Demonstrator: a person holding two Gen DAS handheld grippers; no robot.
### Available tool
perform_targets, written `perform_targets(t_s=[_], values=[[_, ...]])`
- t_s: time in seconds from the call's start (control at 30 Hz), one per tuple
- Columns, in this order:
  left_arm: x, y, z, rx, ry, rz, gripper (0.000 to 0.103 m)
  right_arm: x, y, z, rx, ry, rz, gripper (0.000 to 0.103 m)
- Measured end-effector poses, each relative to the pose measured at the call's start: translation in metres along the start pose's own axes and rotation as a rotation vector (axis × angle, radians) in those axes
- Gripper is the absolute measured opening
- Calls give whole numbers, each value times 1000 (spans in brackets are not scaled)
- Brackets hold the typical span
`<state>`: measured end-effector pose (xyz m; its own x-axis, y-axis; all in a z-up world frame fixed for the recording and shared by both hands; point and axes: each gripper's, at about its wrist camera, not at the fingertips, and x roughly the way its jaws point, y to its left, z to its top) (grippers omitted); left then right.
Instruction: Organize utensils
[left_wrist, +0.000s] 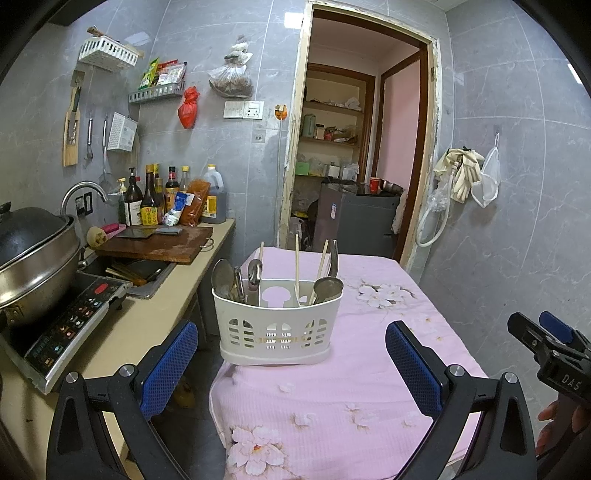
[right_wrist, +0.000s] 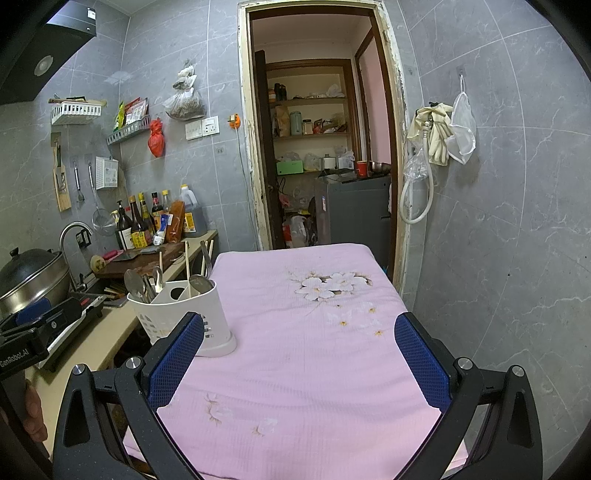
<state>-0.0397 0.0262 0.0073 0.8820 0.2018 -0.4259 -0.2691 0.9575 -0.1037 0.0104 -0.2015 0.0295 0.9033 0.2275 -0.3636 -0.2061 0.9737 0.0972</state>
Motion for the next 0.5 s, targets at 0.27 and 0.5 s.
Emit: perform_targets(t_s=[0.27, 0.5], values=[[-1, -3, -2, -3, 5, 5, 102, 0, 0, 0, -1, 0, 0, 102], [0, -6, -3, -8, 6, 8, 102, -1, 1, -1, 1, 3, -1, 102]])
